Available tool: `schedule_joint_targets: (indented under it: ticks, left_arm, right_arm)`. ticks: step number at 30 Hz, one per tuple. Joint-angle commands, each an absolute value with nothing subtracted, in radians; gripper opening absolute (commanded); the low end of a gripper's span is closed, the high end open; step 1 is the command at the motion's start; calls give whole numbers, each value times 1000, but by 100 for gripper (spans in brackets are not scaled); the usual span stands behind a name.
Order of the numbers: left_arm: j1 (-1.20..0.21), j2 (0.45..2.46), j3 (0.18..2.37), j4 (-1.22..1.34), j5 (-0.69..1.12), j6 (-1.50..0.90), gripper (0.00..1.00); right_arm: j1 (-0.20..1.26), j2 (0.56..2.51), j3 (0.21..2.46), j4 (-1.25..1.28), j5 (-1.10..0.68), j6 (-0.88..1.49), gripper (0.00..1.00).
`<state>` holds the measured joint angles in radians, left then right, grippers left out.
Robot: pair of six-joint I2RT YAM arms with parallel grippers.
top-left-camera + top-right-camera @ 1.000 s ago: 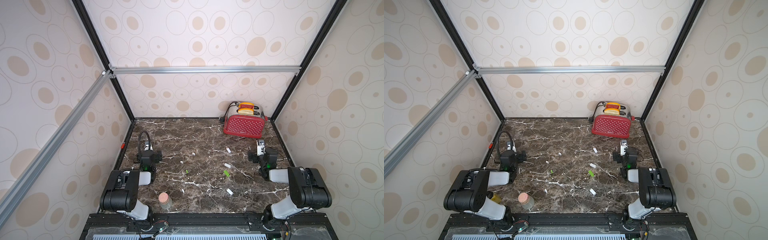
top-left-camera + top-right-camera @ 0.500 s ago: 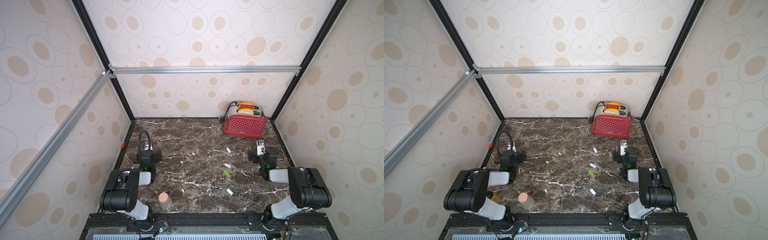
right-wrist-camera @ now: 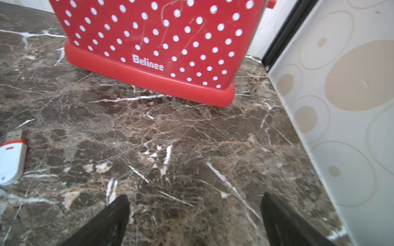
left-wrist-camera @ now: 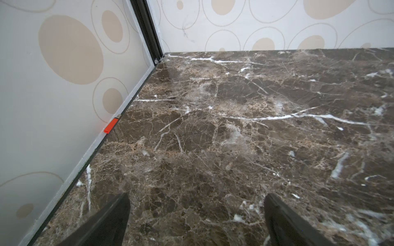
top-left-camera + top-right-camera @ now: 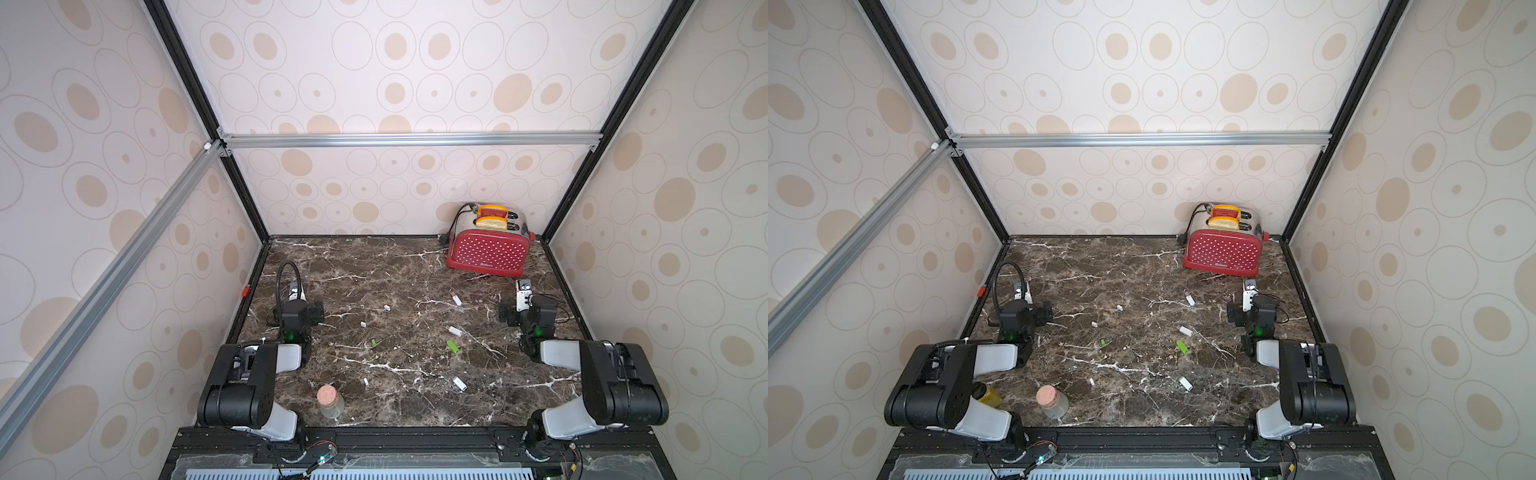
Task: Close the usb drive cover
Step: Pick up the cover from the center of the board.
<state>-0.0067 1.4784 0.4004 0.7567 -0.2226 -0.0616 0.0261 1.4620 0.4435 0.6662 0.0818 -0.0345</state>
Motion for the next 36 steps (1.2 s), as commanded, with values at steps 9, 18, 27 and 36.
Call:
schedule_joint_targets:
  ticks: [9, 18, 27, 36]
  left_arm:
    - [-67, 1189, 646, 239, -340, -217, 99]
    - [-63, 1158, 909, -212, -292, -529, 99]
    - [-19, 971, 813, -144, -7, -603, 99]
    - [-99, 1004, 892, -340, 29, -678, 99]
  right_arm:
    - [120, 1134, 505, 378, 197, 2, 100]
    - [161, 788, 472, 214, 307, 382, 100]
    - [161, 692, 421, 172, 241, 506, 100]
    - [220, 778, 572, -120, 222, 430, 100]
